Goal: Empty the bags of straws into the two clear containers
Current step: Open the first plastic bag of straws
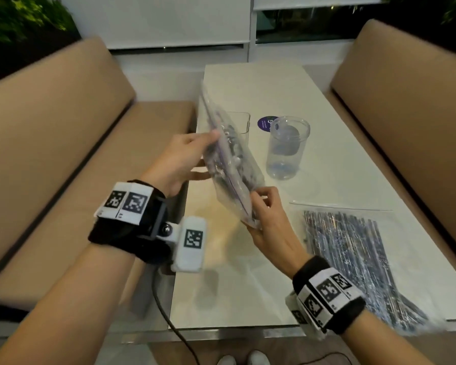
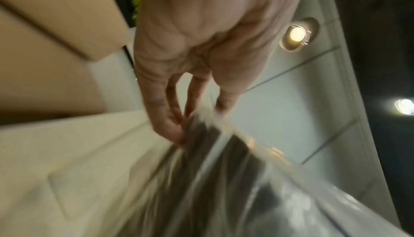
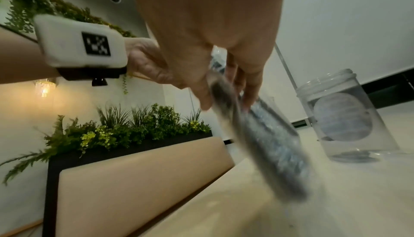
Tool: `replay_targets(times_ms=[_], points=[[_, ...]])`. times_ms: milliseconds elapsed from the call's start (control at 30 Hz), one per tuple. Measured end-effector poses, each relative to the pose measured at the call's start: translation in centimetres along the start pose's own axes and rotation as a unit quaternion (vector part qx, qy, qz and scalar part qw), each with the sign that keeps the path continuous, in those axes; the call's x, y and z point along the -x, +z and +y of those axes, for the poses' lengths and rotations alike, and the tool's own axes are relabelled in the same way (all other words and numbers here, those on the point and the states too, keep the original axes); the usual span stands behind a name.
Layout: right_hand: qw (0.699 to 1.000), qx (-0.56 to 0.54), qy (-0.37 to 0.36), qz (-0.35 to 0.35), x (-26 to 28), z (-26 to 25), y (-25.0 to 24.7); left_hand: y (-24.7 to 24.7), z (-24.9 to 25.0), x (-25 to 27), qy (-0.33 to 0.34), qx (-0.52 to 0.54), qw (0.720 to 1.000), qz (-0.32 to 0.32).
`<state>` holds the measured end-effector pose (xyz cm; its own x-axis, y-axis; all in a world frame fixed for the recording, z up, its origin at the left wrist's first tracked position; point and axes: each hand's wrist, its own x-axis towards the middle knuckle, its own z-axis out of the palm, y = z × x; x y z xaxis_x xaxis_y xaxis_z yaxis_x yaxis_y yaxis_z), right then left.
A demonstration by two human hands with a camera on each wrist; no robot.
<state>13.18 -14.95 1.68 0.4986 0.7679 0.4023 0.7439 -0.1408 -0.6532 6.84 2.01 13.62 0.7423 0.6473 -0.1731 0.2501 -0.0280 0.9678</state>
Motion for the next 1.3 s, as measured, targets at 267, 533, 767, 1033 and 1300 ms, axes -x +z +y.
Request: replay_targets(times_ms=[267, 533, 767, 1033, 1300], points=[[0.987, 0.099, -0.09, -0.094, -0.8, 0.0, -1.4, 2.3, -0.7, -0.3, 0.035, -0.218, 0.975, -0.026], [0.981, -0.131, 0.118, 0.085, -4.7, -1.6, -5.4, 0.9, 0.1, -0.2, 0.132, -0.164, 0.977, 0.04], [0.915, -0.309, 0.256, 0.047, -7.7, -4.3, -6.2, 4.2, -1.0, 2.5, 0.128, -0.014, 0.989, -0.078], [0.933, -0.312, 0.177, 0.035, -7.7, -4.9, -7.0, 3.0, 0.2, 1.9, 0.038, 0.026, 0.999, -0.018], [0.958, -0.243, 0.153, 0.025, -7.1, -4.4, -6.5, 3.0, 0.1, 2.3, 0.044, 0.06, 0.996, -0.044]])
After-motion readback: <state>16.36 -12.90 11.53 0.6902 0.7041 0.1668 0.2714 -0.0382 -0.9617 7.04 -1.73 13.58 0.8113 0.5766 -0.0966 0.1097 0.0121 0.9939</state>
